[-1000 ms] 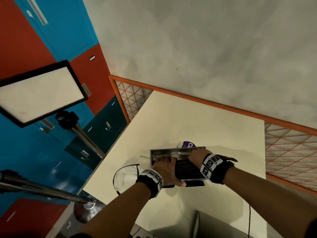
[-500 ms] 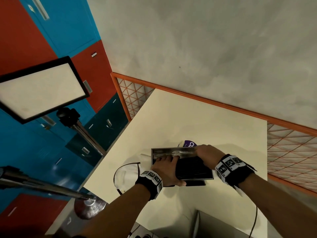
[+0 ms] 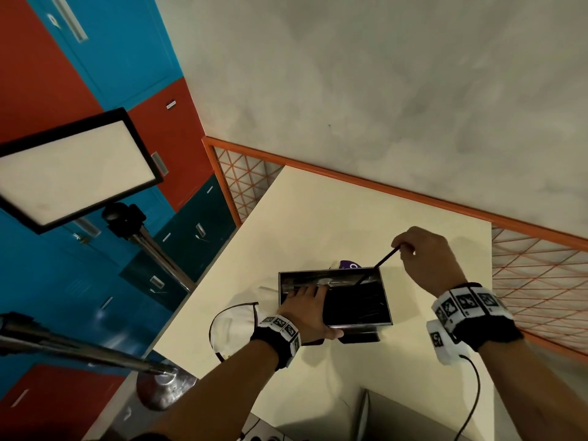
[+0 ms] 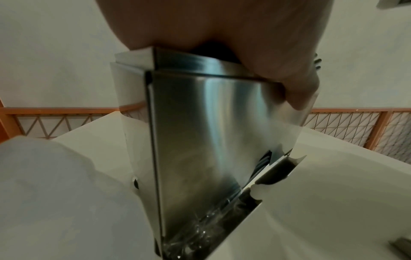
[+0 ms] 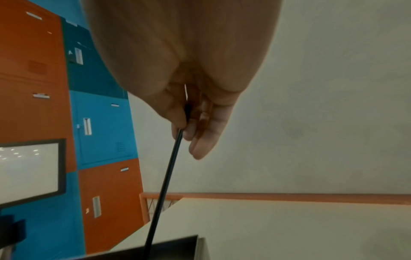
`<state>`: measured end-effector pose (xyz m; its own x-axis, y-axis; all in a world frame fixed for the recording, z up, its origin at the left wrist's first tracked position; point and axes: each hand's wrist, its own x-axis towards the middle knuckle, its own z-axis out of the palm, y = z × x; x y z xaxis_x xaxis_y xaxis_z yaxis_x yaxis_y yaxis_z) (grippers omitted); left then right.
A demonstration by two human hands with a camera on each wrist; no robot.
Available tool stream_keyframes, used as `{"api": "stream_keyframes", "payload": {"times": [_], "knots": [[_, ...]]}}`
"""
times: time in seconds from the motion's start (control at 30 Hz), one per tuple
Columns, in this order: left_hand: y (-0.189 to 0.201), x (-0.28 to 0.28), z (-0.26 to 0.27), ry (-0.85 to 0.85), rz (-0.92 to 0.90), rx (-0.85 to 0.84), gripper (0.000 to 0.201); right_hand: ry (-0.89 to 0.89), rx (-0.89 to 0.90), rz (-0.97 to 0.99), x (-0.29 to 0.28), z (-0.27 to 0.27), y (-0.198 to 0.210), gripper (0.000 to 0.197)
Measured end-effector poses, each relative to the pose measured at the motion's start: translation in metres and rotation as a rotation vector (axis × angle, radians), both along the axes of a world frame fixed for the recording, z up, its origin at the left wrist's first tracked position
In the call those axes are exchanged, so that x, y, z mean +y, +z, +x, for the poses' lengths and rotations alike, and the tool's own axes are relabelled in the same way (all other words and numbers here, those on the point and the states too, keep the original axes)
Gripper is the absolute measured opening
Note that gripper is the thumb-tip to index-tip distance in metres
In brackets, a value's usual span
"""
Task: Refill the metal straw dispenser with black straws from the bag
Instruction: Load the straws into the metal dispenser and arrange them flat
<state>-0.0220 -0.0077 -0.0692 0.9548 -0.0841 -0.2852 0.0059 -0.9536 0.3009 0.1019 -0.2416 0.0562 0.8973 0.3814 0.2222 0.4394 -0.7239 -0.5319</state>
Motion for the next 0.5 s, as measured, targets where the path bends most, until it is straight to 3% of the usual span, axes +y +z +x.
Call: {"api": "stream_keyframes", "payload": {"times": [0.17,0.3,0.4,0.5], "knots": [[0.001,0.001,0.006,0.031,-0.036,0.046,0.117,-0.126,-0.154,0.141,-0.002,-0.008,0.009,0.025],[0.002,0.002,0.011,0.078,-0.083,0.079,0.131,-0.093,0.116,0.043,0.016,-0.019,-0.021,0.027],[0.003,0.001,0.011,0.058,-0.053,0.097,0.121,-0.057,0.303,-0.018,0.031,-0.023,-0.044,0.031],[0.001,0.001,0.008,0.038,-0.037,0.064,0.11,0.06,0.367,-0.157,0.043,-0.023,-0.056,0.032]]}}
